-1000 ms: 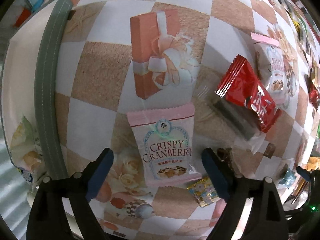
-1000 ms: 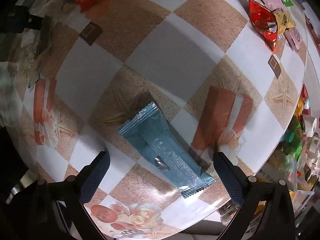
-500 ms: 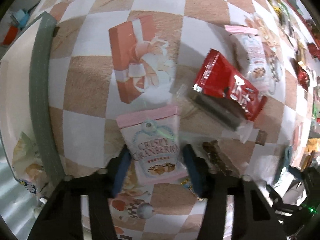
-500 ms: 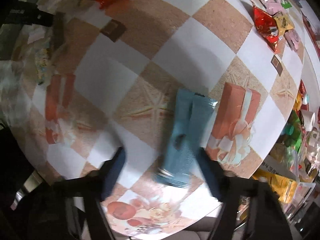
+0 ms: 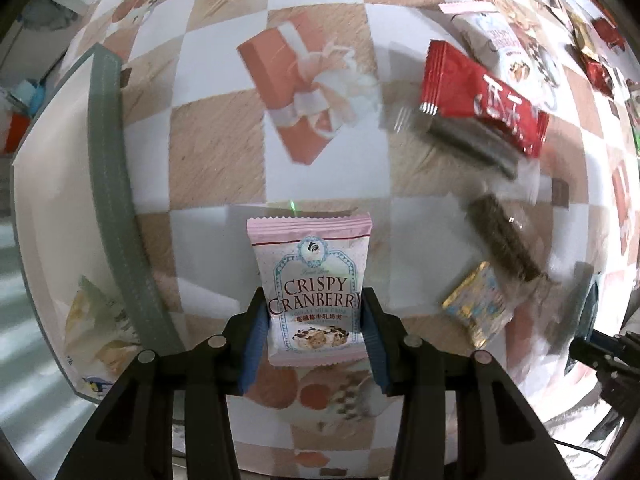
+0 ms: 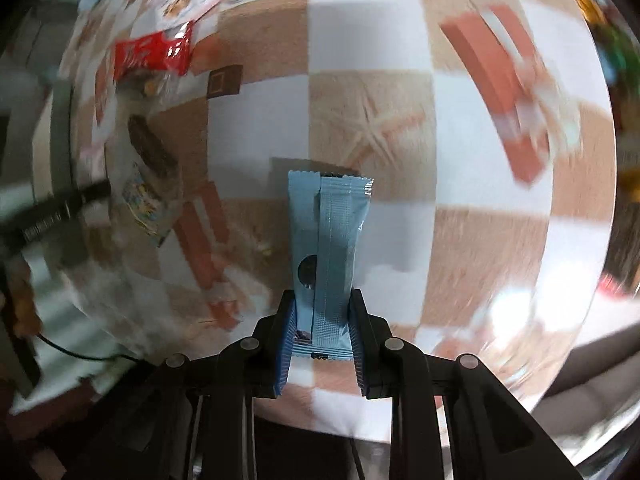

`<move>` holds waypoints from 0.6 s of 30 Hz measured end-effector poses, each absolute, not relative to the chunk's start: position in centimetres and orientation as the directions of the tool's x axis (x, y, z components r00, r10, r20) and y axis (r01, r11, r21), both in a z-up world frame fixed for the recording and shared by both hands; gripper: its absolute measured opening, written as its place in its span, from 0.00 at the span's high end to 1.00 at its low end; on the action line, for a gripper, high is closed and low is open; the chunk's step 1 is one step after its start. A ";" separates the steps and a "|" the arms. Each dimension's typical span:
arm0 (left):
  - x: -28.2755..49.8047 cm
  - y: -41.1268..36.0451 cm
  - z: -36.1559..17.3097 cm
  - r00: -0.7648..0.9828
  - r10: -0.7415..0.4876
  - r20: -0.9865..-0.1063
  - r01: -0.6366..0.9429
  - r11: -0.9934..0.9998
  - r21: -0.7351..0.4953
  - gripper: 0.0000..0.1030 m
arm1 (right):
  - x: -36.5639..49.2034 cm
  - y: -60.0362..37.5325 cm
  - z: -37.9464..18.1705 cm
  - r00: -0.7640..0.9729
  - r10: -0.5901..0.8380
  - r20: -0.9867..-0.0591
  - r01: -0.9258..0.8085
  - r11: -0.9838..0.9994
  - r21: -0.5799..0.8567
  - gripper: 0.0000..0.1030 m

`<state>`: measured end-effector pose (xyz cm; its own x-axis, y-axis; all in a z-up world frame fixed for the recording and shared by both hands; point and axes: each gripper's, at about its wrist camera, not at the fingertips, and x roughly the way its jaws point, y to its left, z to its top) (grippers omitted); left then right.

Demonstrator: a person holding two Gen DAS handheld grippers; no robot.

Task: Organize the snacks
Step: 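Carry the Crispy Cranberry bag and blue bar over the white tray with both tools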

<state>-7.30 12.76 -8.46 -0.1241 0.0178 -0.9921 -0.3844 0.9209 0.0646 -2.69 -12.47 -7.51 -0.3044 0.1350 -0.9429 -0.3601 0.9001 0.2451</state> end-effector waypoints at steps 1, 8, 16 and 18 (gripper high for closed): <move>-7.2 12.8 -8.5 -0.122 0.019 -0.992 -0.380 0.923 0.064 0.53 | -2.9 -12.6 -7.2 -0.304 0.147 -0.941 -0.335 0.908 0.250 0.74; -7.3 12.2 -6.5 -0.062 0.036 -0.997 -0.304 0.951 0.053 0.53 | -3.7 -12.0 -5.4 -0.261 0.148 -0.954 -0.259 0.941 0.217 0.74; -8.1 12.1 -3.1 0.020 0.034 -0.999 -0.249 0.968 0.028 0.53 | -6.6 -7.0 -2.6 -0.195 0.147 -0.970 -0.268 0.943 0.197 0.74; -8.6 12.8 -1.7 0.040 0.034 -0.999 -0.246 0.969 0.023 0.53 | -7.1 -5.7 -1.8 -0.183 0.146 -0.972 -0.294 0.936 0.196 0.74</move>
